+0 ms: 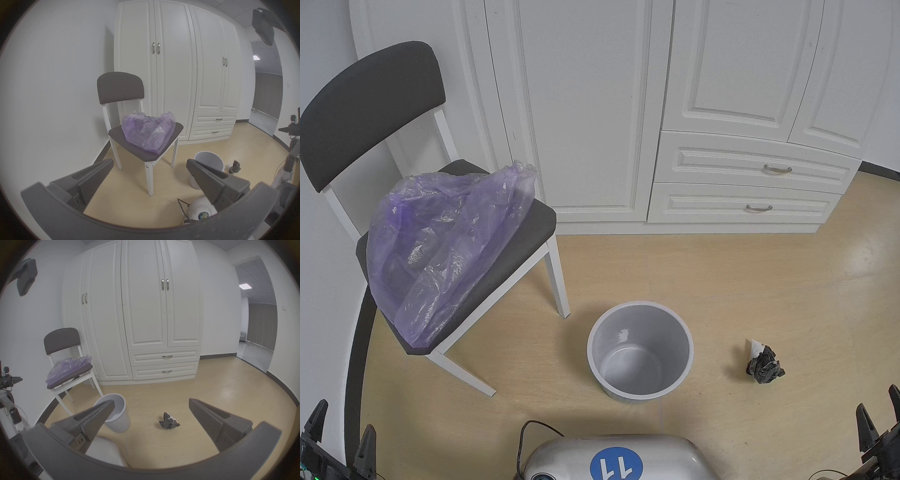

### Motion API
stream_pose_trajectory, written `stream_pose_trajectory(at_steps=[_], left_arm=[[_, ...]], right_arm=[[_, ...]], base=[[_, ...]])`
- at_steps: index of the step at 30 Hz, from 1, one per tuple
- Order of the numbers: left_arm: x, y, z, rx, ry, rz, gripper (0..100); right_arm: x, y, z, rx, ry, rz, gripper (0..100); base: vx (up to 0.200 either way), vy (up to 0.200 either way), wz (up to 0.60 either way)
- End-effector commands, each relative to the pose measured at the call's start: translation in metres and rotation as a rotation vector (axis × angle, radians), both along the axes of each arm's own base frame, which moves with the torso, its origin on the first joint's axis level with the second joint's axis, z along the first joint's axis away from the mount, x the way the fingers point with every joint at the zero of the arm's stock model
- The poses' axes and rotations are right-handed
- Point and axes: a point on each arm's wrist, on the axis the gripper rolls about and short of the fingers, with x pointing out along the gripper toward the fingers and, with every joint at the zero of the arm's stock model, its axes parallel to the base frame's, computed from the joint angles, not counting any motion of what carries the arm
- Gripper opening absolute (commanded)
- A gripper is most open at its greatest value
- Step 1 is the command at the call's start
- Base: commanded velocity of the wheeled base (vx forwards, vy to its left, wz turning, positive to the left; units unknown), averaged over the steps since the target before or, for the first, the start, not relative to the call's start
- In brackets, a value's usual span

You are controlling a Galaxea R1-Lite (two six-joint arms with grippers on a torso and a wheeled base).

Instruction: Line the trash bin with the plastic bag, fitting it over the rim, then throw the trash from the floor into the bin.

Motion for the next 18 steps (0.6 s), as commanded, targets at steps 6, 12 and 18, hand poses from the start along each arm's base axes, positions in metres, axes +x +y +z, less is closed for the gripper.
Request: stream_pose_trajectory(at_steps=[6, 12, 18], left_arm=[[0.0062, 0.0007, -0.0030, 0.003, 0.079, -0.045, 100], [0.0079, 0.0031, -0.0023, 0.009, 0.094, -0.205, 100], [0.0071, 0.0051, -0.0028, 0.004, 0.079, -0.309, 100]], right_arm=[[0.0000, 0.0000, -0.0048, 0.001, -0.001, -0.001, 100], [0.0000, -0.0001, -0.0048, 0.001, -0.001, -0.001, 100], [0.0000, -0.0002, -0.0048, 0.003, -0.001, -0.006, 100]], base=[[0.000, 0.000, 0.00], [0.000, 0.000, 0.00], [0.000, 0.000, 0.00]])
